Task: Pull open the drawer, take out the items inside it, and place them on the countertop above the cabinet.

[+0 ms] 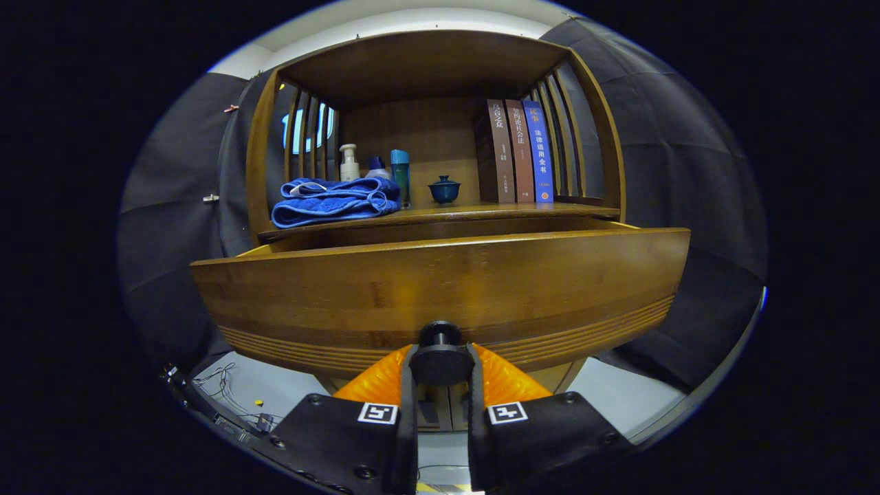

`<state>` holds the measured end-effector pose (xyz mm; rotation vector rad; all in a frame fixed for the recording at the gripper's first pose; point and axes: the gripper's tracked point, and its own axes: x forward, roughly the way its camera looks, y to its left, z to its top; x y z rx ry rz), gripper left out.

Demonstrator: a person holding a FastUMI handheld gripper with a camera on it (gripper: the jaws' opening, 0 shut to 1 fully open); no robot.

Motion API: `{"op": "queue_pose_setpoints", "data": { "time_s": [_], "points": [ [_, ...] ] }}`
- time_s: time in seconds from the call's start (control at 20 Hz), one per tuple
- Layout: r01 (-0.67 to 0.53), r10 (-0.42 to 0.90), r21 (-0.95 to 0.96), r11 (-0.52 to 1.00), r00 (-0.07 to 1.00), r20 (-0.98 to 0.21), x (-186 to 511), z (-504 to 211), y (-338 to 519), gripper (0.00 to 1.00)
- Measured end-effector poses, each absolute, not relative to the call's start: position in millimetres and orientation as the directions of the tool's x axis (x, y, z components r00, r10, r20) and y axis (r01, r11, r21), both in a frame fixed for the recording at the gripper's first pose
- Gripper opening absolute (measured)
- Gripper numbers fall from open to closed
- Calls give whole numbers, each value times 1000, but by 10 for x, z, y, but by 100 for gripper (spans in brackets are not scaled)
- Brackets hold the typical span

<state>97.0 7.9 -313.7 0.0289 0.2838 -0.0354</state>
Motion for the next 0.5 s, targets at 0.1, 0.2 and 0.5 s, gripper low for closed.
{"op": "queue_pose_setpoints", "data": {
  "time_s": [0.1, 0.2, 0.5],
  "points": [
    [35, -26, 24, 999, 959, -282, 1006, -3142, 93, 33],
    [34, -24, 31, 999, 957, -287, 979, -3137, 96, 33],
    [30, -21, 26, 999, 953, -302, 961, -3198, 95, 33]
  ]
}}
